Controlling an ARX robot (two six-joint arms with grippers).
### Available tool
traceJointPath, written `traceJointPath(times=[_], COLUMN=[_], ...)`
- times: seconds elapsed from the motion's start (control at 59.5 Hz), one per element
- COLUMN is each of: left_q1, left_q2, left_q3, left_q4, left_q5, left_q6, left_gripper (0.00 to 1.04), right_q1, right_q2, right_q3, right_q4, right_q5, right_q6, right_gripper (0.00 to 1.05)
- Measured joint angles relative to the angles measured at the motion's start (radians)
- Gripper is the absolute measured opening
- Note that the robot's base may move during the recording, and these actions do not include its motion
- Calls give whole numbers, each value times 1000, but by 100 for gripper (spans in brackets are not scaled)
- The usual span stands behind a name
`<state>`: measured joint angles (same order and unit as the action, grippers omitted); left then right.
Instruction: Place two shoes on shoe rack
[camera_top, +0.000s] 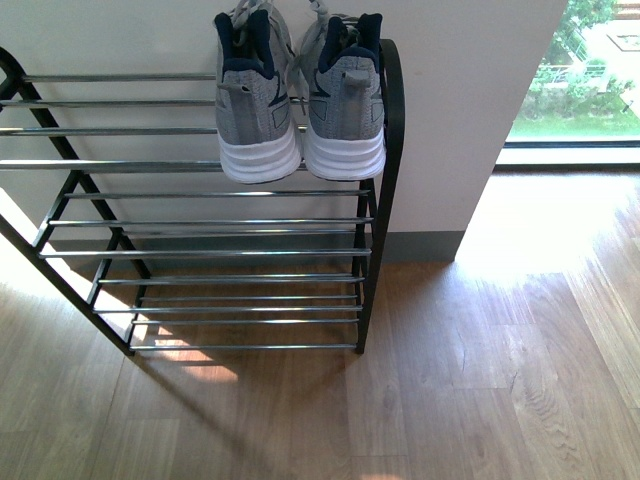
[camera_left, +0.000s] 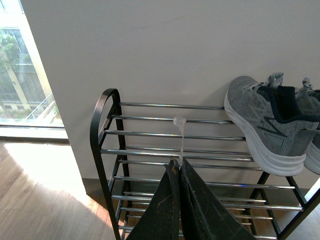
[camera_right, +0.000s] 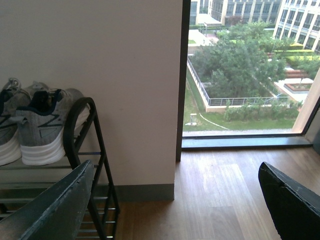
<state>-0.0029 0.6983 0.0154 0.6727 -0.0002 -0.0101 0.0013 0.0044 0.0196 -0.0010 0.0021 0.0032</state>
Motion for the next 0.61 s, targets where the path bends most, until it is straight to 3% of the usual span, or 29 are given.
traceJointPath(times=[0.605], left_q1=[0], left_q2=[-349], left_q3=[-1], left_q4=[-323], left_q5=[0], left_q6=[0], left_gripper=[1], right_q1=[0], right_q2=[0], right_q3=[0], right_q4=[0], right_q5=[0], right_q6=[0], right_gripper=[96])
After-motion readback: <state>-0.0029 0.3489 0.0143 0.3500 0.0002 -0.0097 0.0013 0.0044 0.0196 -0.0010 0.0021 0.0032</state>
